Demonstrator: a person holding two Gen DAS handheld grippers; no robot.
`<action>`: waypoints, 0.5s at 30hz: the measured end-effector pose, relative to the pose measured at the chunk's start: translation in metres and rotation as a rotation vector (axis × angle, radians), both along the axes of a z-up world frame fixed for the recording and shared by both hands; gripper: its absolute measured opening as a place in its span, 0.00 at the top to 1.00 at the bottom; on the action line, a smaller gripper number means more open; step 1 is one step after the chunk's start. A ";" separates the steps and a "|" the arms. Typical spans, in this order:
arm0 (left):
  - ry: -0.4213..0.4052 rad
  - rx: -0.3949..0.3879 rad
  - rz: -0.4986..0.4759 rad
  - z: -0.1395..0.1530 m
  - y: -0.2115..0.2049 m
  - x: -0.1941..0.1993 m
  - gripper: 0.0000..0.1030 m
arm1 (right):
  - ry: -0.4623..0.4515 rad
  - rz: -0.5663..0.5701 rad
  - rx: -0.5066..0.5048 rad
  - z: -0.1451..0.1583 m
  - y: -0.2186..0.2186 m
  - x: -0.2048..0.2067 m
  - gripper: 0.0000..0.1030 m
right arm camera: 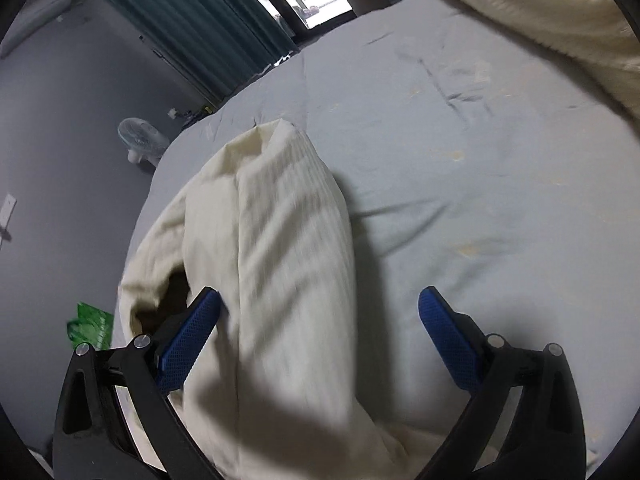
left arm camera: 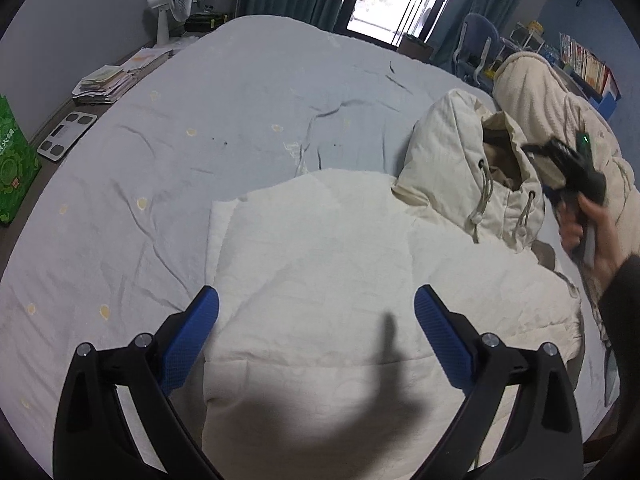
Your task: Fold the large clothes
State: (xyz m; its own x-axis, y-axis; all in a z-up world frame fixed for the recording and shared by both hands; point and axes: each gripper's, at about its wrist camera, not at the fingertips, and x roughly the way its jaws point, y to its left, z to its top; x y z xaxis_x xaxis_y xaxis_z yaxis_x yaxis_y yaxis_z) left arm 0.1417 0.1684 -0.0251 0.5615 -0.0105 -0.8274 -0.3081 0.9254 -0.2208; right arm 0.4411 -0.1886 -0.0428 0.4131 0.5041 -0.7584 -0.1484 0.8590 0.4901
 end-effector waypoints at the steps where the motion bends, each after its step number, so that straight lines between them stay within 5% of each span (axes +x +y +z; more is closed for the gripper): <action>1: 0.003 0.005 -0.003 0.000 -0.001 0.000 0.09 | 0.003 0.001 0.003 -0.002 0.004 0.004 0.11; 8: -0.009 0.019 -0.031 0.004 -0.013 0.000 0.09 | 0.044 0.023 -0.067 -0.023 0.036 0.028 0.50; 10: -0.007 0.028 -0.043 0.004 -0.017 0.001 0.09 | 0.016 0.042 -0.082 -0.021 0.044 0.024 0.70; 15: -0.008 0.026 -0.055 0.003 -0.021 0.002 0.09 | -0.104 0.090 -0.161 0.008 0.060 0.000 0.81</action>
